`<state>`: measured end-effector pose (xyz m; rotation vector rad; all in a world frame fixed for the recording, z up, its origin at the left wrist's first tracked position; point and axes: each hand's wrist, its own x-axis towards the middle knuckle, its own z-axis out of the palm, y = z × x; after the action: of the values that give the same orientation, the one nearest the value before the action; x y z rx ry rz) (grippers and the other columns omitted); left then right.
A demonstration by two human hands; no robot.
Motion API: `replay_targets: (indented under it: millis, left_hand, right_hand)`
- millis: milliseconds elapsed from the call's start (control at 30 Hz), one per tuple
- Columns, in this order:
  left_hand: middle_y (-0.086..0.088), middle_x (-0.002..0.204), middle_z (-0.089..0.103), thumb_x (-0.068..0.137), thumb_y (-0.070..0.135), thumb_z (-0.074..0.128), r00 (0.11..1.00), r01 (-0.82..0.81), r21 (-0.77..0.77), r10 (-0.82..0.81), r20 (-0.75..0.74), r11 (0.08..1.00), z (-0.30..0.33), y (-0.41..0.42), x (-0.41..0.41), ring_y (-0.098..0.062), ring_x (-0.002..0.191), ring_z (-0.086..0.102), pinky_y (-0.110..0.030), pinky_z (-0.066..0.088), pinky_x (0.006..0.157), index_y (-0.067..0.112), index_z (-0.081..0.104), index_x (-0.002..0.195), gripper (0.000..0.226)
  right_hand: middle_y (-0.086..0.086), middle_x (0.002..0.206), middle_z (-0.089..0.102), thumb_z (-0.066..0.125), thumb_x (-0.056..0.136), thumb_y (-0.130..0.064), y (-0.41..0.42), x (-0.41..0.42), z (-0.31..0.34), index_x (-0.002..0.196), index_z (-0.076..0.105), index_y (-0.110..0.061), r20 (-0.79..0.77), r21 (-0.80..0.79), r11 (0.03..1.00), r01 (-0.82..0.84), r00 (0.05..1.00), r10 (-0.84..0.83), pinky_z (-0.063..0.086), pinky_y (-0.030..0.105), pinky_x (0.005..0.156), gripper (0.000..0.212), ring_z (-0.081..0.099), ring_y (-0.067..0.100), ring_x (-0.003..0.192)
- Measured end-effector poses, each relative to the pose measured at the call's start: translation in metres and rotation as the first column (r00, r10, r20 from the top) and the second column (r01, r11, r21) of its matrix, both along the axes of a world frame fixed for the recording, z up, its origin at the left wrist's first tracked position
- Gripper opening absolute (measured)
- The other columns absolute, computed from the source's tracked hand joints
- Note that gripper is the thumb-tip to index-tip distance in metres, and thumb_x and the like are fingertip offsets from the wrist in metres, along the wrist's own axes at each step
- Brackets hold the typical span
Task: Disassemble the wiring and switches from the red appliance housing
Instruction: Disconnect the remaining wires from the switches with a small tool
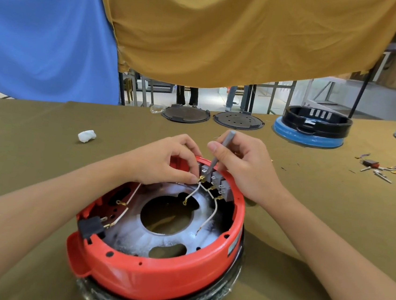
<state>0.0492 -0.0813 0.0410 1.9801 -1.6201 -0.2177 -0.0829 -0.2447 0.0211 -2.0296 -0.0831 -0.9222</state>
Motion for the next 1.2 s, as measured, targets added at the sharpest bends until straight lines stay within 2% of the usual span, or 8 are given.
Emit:
replay_targets:
  millis: [300,567,633,767,900,967,1100,1200]
  left_hand:
    - [0.013,0.118,0.051,0.081,0.033,0.079,1.0,0.004,0.02,-0.004,0.004,1.0,0.0006,0.0002,0.0003,-0.007,0.116,0.053,-0.039,0.041,0.106,0.043,0.072,0.076,0.014]
    - [0.012,0.118,0.05,0.082,0.031,0.079,1.0,0.011,0.027,-0.012,0.02,1.0,0.0005,0.0005,0.0008,-0.005,0.116,0.053,-0.038,0.04,0.107,0.042,0.071,0.077,0.014]
    - [0.011,0.119,0.05,0.082,0.031,0.079,1.0,0.014,0.029,-0.014,0.021,0.999,0.0002,0.0002,0.0011,-0.006,0.116,0.053,-0.038,0.04,0.107,0.041,0.071,0.078,0.013]
    - [0.012,0.118,0.049,0.082,0.03,0.079,1.0,0.013,0.034,-0.013,0.018,0.999,0.0009,-0.0001,0.0006,-0.005,0.116,0.052,-0.037,0.039,0.107,0.04,0.071,0.078,0.013]
    - [0.011,0.118,0.049,0.082,0.029,0.079,1.0,0.007,0.045,-0.008,0.02,0.999,0.0013,-0.0004,0.0008,-0.003,0.113,0.052,-0.035,0.04,0.107,0.035,0.073,0.08,0.008]
    - [0.01,0.119,0.049,0.082,0.029,0.079,1.0,0.008,0.043,-0.009,0.015,0.999,0.0011,-0.0004,0.0006,-0.003,0.113,0.053,-0.035,0.039,0.107,0.035,0.073,0.08,0.008]
    - [0.011,0.119,0.05,0.083,0.029,0.078,1.0,0.004,0.042,-0.004,0.008,0.999,0.002,-0.0001,0.0009,-0.004,0.115,0.052,-0.038,0.039,0.108,0.036,0.073,0.08,0.009]
    - [0.012,0.119,0.05,0.082,0.029,0.078,1.0,0.001,0.046,-0.001,0.005,0.999,0.0019,0.0004,0.0014,-0.005,0.115,0.052,-0.038,0.039,0.107,0.036,0.072,0.079,0.01]
  right_hand:
    - [0.016,0.072,0.066,0.066,0.096,-0.023,-0.0014,0.0027,-0.0015,0.082,0.066,-0.007,-0.013,0.058,0.998,0.002,1.0,-0.002,0.053,0.057,0.066,0.021,0.063,0.037,0.066]
    - [0.02,0.07,0.067,0.065,0.096,-0.021,-0.0012,0.0041,-0.0017,0.086,0.065,0.001,-0.024,0.132,0.991,-0.019,0.999,0.022,0.053,0.055,0.064,0.023,0.063,0.04,0.061]
    - [0.019,0.068,0.067,0.065,0.096,-0.019,-0.0018,0.0044,-0.0017,0.087,0.064,0.002,-0.028,0.155,0.987,-0.027,0.999,0.031,0.053,0.052,0.063,0.023,0.063,0.038,0.057]
    - [0.016,0.066,0.066,0.067,0.095,-0.018,-0.0019,0.0066,-0.0043,0.082,0.066,-0.004,-0.062,0.159,0.986,-0.041,0.997,0.052,0.051,0.039,0.06,0.02,0.059,0.02,0.057]
    - [0.001,0.06,0.064,0.067,0.095,-0.019,-0.0029,0.0073,-0.0068,0.079,0.066,-0.011,-0.063,0.154,0.987,-0.052,0.996,0.062,0.049,0.026,0.058,0.019,0.059,0.013,0.056]
    - [0.001,0.06,0.064,0.067,0.095,-0.02,-0.0034,0.007,-0.0063,0.079,0.066,-0.011,-0.066,0.143,0.989,-0.048,0.996,0.058,0.05,0.028,0.059,0.019,0.059,0.013,0.057]
    - [0.01,0.064,0.065,0.065,0.097,-0.021,-0.0026,0.0057,-0.0041,0.081,0.064,-0.007,-0.005,0.161,0.985,-0.059,0.998,0.061,0.054,0.045,0.061,0.021,0.062,0.023,0.056]
    - [0.012,0.067,0.066,0.065,0.097,-0.02,-0.0026,0.0041,-0.0034,0.084,0.065,-0.006,0.025,0.124,0.99,-0.06,0.998,0.057,0.054,0.04,0.058,0.019,0.065,0.026,0.058]
